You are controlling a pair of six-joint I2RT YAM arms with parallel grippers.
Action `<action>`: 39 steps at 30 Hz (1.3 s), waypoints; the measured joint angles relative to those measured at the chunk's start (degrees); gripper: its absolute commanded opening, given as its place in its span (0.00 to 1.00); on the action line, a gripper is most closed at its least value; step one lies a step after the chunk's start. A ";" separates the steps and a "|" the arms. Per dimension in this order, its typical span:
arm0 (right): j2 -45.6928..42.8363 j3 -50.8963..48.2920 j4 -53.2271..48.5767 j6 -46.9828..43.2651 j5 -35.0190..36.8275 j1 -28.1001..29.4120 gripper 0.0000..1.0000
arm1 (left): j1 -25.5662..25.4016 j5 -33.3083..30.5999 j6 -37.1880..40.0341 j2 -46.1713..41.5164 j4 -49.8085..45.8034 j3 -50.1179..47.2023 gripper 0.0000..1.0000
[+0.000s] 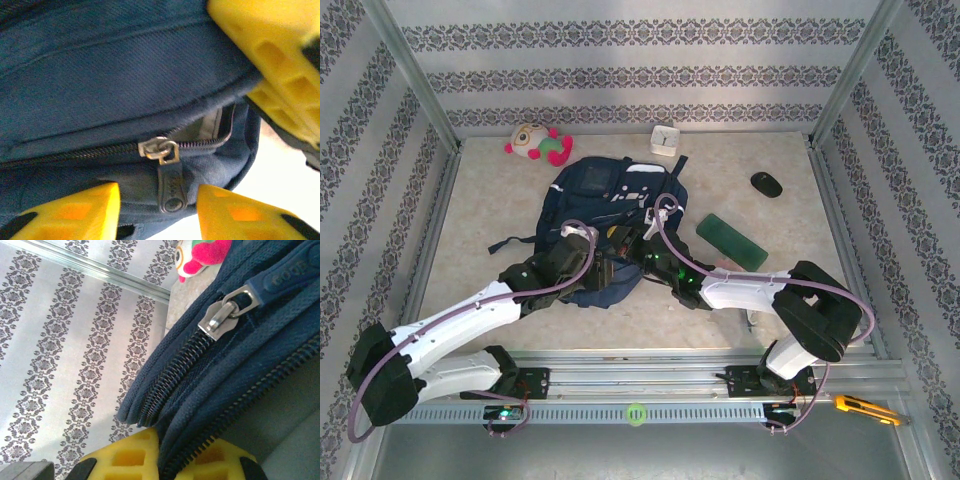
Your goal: Pack the student bag
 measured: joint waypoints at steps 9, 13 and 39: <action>0.00 0.00 0.04 -0.02 -0.04 0.00 0.00 | 0.00 -5.95 0.50 -1.33 0.26 0.00 0.25; 0.00 0.00 0.04 -0.04 -0.07 0.00 0.00 | 0.00 -7.89 1.33 -2.49 0.42 -0.33 0.29; -4.39 -0.61 -2.93 -1.09 -8.20 -4.92 0.00 | 5.66 -6.23 4.39 -8.33 -1.31 -4.09 0.00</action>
